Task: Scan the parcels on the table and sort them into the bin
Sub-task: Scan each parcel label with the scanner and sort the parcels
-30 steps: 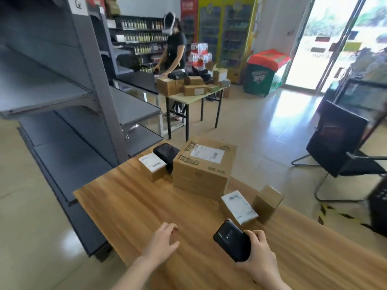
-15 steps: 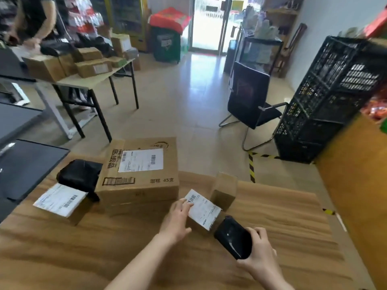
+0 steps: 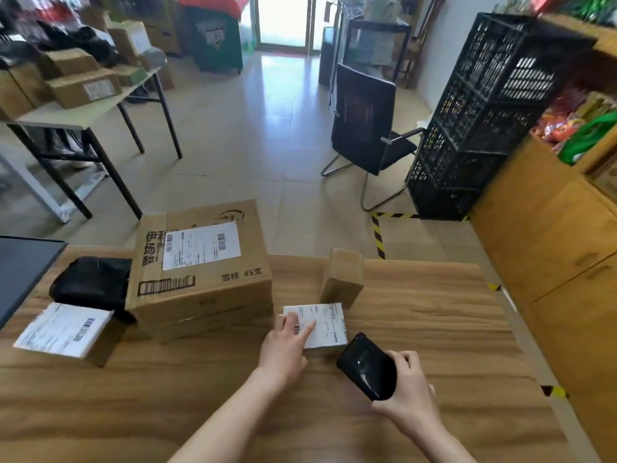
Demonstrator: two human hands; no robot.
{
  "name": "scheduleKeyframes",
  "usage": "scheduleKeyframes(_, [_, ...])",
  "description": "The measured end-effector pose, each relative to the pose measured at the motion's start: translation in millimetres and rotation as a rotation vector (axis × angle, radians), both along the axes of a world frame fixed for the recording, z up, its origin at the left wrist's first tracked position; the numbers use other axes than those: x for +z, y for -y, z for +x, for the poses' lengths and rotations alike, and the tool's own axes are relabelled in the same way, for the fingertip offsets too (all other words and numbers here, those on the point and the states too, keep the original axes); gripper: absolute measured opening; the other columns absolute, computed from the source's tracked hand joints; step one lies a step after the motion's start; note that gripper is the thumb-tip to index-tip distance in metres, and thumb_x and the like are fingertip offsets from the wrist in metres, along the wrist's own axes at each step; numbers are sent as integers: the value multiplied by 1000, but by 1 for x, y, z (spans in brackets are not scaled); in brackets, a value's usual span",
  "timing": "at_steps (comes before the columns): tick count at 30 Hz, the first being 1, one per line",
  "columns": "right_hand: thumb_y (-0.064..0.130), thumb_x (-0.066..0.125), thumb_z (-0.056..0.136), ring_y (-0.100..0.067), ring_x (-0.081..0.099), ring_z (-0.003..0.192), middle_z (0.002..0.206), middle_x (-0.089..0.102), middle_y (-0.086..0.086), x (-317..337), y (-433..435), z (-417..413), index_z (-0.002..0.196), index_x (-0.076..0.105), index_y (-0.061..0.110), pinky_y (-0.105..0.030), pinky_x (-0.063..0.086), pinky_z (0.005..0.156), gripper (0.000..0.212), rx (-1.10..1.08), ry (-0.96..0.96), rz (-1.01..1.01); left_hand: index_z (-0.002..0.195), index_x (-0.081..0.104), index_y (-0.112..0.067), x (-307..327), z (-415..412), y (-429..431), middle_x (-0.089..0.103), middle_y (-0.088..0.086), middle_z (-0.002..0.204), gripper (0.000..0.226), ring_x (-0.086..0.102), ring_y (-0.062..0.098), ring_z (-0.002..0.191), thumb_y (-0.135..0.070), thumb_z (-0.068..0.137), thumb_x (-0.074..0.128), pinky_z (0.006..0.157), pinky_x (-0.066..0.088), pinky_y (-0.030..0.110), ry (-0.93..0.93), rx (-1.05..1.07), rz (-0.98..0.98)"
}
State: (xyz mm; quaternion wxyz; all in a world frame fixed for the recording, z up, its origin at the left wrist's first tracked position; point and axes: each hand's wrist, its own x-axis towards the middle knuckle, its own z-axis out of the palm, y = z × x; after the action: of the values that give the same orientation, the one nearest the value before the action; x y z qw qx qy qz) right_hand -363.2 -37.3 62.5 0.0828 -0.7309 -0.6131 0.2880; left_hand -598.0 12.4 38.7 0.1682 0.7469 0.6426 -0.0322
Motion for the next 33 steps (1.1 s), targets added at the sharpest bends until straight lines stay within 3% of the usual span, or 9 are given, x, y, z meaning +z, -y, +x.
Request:
scheduleKeyframes(5, [39,73,44,-9,53,104,114,35,13,2,17,14,130,48,30,-34,46,86,90,-9,-8,16,151,23,-26,0,16,39,26,8,145,72,26,28,131,-49,88,48,110,20,40,-105,9,16])
scheduleKeyframes(8, [37,73,46,-8,52,103,114,35,12,5,25,22,130,47,29,-32,40,83,88,-14,-22,18,136,50,-25,-3,28,55,46,6,125,67,43,28,116,-63,82,39,109,17,48,-95,-29,102])
scheduleKeyframes(12, [34,74,49,-6,48,94,115,32,13,8,33,32,132,44,29,-31,36,84,89,-25,-17,7,140,45,-27,4,30,57,42,3,131,52,36,24,125,-33,89,44,113,25,43,61,-107,77])
scheduleKeyframes(15, [33,75,50,-7,48,95,116,32,12,9,40,37,134,43,28,-31,35,84,90,-39,-6,1,148,31,-30,6,17,48,20,2,155,66,19,24,141,-7,88,47,106,36,38,42,-149,4])
scheduleKeyframes(18, [32,75,50,-7,48,94,115,31,12,9,45,40,133,44,27,-30,32,83,88,-57,-14,1,152,18,-36,0,11,46,2,-5,159,83,27,24,135,6,86,47,94,48,38,39,-164,-94])
scheduleKeyframes(25, [31,76,52,-10,53,97,116,30,11,12,50,56,134,44,26,-32,38,88,89,-87,10,5,154,11,-28,-8,31,55,13,4,147,86,31,23,136,-9,86,61,106,41,34,94,-224,-136])
scheduleKeyframes(29, [31,76,51,-8,49,91,115,31,12,18,51,67,133,44,27,-31,36,84,88,-105,26,11,148,34,-26,-3,43,49,31,4,140,62,40,22,129,-24,90,58,101,44,35,128,-287,-49])
scheduleKeyframes(31, [32,77,51,-8,47,89,115,31,12,20,53,73,133,44,27,-30,35,81,88,-114,48,13,138,49,-24,3,47,40,39,2,129,49,43,22,121,-22,90,59,95,45,32,107,-330,41])
scheduleKeyframes(33, [33,77,52,-8,48,90,115,30,12,22,56,79,133,43,27,-31,36,79,88,-120,62,8,132,52,-24,6,49,27,38,2,132,49,40,23,124,-16,85,63,95,42,31,71,-388,89])
